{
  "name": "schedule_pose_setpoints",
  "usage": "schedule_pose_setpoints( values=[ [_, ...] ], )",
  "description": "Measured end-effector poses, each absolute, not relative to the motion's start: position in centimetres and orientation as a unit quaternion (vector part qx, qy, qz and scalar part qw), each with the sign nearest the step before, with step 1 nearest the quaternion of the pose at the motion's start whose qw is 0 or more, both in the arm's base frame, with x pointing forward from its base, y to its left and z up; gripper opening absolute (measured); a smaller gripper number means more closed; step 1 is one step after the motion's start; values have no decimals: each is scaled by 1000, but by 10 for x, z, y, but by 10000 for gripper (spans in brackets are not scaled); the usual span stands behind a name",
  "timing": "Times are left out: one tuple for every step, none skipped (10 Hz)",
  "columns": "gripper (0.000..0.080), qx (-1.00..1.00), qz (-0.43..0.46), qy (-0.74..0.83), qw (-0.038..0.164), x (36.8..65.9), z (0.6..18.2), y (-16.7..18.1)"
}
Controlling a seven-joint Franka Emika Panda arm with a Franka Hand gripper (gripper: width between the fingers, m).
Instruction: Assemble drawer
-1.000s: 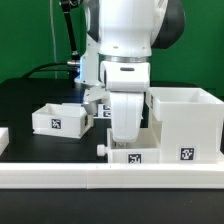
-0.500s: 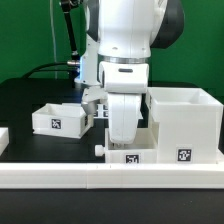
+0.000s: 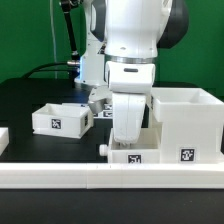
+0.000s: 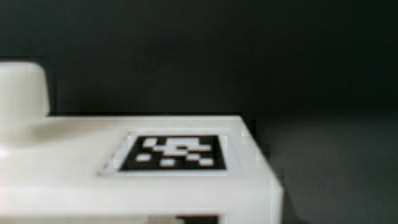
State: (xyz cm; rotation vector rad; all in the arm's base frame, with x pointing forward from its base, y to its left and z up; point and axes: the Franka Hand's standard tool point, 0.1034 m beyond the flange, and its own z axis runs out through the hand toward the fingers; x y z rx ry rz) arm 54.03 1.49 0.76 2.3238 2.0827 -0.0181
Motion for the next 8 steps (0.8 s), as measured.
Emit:
schedule_pose_setpoints(
  values=[
    [42,744,-5,668,11,541,8,15],
    [42,745,5,667,18,542,8,15],
    [42,745,13,667,23,542,8,15],
    [42,746,12,666,22,542,8,14],
    [42,746,12,666,22,542,8,14],
    [42,746,14,666,23,542,8,14],
    [42,746,18,665,26,542,8,14],
    [42,742,17,670,26,542,8,14]
  ],
)
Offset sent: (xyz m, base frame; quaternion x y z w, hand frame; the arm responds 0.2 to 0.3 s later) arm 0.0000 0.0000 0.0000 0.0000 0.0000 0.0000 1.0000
